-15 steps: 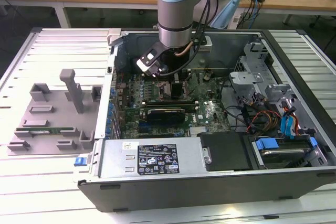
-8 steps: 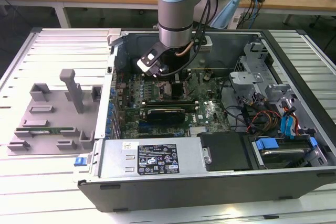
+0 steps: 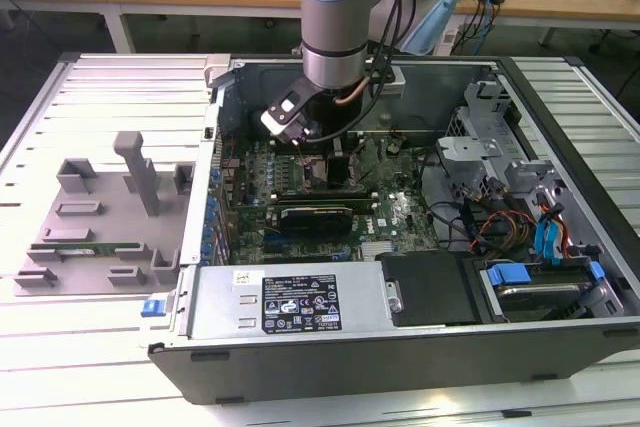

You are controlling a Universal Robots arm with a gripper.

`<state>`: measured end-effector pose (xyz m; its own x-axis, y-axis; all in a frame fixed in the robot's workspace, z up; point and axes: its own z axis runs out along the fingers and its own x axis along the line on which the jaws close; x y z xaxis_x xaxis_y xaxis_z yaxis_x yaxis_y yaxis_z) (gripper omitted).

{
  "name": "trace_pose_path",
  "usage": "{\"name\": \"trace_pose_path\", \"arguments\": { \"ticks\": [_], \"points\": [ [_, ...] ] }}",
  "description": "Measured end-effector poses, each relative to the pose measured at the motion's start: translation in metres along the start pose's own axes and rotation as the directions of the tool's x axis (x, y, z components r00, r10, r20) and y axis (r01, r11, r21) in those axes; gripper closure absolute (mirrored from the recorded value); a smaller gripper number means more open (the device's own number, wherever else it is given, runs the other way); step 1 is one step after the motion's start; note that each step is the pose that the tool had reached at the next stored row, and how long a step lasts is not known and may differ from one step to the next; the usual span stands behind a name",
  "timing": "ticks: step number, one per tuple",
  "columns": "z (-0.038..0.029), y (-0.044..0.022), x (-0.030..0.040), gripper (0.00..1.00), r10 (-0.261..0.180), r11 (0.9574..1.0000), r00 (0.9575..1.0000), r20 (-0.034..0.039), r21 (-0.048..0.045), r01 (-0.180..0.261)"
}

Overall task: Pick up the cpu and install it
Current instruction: 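Place the cpu into insertion slot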

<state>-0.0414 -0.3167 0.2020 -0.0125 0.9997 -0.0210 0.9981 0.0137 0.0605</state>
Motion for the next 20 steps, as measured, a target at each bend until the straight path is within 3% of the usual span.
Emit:
{"name": "trace_pose_path", "arguments": {
  "ticks": [5, 10, 15, 16, 18, 20],
  "points": [
    [0.0013, -0.0001, 0.0007, 0.31, 0.0, 1.0, 1.0, -0.0019, 0.0003, 0.0],
    [0.0022, 0.0, 0.008, 0.31, 0.0, 1.0, 1.0, -0.0022, 0.0, 0.0],
    [0.0023, -0.0001, 0.008, 0.31, 0.002, 1.0, 1.0, -0.0022, 0.0001, -0.002],
    [0.0023, -0.0001, 0.008, 0.33, 0.002, 1.0, 1.0, -0.0016, 0.0002, -0.002],
    [0.0023, -0.0001, 0.008, 0.46, 0.002, 1.0, 1.0, -0.0022, 0.0001, -0.002],
    [0.0023, -0.0001, 0.008, 0.46, 0.002, 1.0, 1.0, -0.0021, 0.0001, -0.002]
  ]
}}
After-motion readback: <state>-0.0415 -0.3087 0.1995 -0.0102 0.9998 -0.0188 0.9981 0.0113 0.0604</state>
